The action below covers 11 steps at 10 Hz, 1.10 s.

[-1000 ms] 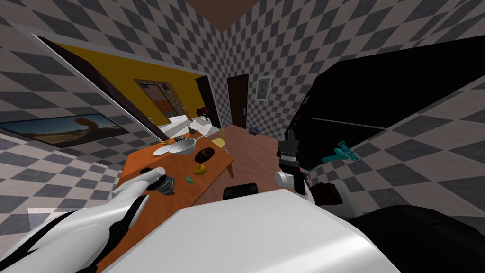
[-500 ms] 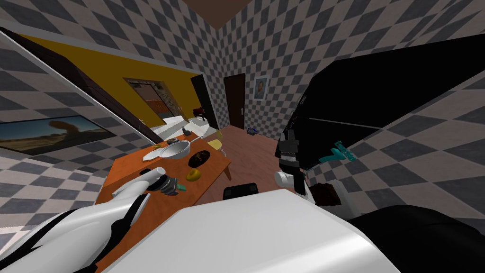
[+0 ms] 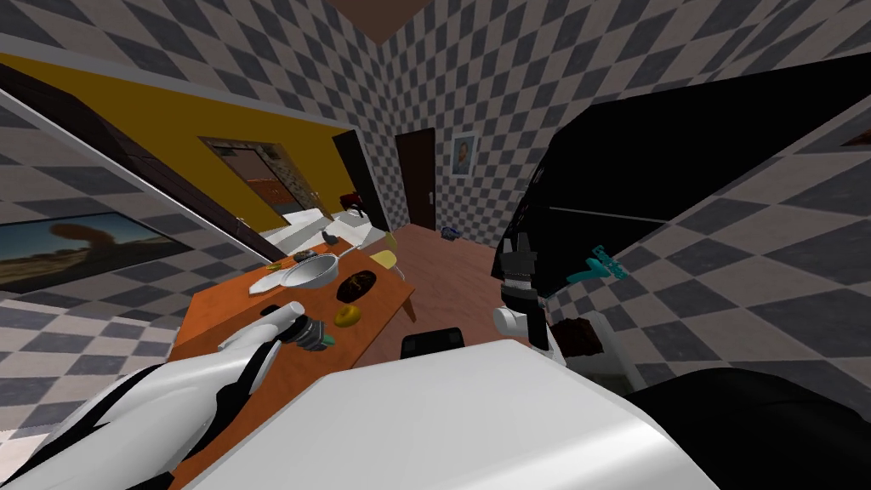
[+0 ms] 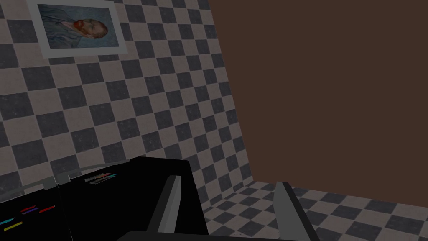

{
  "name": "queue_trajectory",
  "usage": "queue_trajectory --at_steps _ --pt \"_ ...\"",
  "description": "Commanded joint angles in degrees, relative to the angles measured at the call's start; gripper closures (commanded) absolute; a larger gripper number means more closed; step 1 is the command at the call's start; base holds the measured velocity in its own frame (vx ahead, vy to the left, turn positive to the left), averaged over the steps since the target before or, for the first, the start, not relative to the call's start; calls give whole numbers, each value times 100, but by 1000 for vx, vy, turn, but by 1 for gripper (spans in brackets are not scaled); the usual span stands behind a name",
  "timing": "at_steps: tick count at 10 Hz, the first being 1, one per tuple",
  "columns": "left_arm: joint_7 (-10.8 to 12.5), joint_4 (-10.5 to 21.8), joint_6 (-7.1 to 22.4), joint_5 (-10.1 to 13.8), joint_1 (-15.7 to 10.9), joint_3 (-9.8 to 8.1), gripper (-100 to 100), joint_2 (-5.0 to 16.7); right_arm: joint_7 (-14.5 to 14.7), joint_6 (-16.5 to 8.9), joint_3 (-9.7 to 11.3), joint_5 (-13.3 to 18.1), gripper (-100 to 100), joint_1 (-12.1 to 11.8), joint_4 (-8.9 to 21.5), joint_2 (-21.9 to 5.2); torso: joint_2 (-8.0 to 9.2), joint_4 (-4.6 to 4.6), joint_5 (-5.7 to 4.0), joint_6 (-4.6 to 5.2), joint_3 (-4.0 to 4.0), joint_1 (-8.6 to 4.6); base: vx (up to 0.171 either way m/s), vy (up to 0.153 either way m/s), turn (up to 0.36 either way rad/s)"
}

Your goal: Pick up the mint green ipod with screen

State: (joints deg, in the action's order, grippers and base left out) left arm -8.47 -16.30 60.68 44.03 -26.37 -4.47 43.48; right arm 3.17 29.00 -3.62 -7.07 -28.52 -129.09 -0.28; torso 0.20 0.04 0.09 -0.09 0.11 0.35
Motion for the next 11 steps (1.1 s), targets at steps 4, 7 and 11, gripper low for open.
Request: queue_trajectory --at_steps 4,7,11 --pt "195 -335 53 -22 219 0 100 -50 0 0 1 0 0 -1 0 1 -23 -4 -7 0 -12 -30 -13 19 -8" --pt "195 -335 58 -22 220 0 100 -50 0 0 1 0 0 -1 0 1 -31 -5 -5 0 -17 -27 0 0 0" --pt "-4 -516 334 57 211 -15 100 176 0 1 1 0 0 -2 -1 2 -47 -7 -13 -1 -26 -59 39 -58 82"
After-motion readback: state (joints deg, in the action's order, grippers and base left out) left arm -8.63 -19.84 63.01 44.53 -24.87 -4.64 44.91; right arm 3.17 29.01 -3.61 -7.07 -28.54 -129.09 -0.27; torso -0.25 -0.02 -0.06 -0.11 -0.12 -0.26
